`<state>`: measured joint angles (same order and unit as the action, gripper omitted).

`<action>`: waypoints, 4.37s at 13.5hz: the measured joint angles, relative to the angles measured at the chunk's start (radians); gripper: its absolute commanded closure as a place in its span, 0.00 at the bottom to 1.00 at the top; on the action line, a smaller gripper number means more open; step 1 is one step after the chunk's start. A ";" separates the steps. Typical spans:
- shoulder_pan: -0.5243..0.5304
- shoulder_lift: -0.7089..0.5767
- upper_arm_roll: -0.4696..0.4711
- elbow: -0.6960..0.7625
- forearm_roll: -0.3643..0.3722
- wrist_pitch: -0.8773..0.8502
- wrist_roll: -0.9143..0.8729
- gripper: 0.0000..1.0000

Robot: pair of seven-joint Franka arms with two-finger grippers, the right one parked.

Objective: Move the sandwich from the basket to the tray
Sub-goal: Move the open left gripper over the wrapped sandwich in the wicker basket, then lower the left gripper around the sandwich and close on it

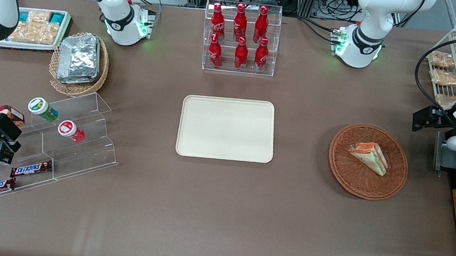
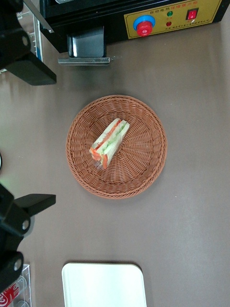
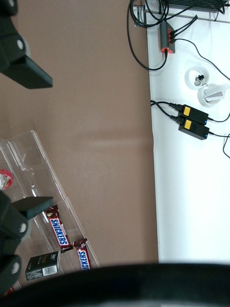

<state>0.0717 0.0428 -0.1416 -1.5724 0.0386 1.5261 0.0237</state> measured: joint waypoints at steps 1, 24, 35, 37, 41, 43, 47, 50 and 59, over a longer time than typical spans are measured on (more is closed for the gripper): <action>0.000 0.000 0.000 0.000 0.000 0.000 0.000 0.00; 0.091 -0.019 0.008 -0.731 0.004 0.761 -0.545 0.00; 0.091 0.079 0.007 -0.875 0.004 1.065 -0.775 0.00; 0.091 0.105 0.007 -0.885 0.004 1.103 -0.797 0.00; 0.091 0.145 0.007 -0.887 0.003 1.137 -0.842 0.74; 0.091 0.150 0.007 -0.887 0.003 1.144 -0.870 1.00; 0.091 0.150 0.005 -0.886 0.003 1.145 -0.877 1.00; 0.091 0.145 0.004 -0.870 0.004 1.128 -0.876 1.00; 0.087 0.010 -0.082 -0.560 0.005 0.568 -0.605 1.00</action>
<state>0.1583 0.0526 -0.2233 -2.1324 0.0436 2.0938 -0.5817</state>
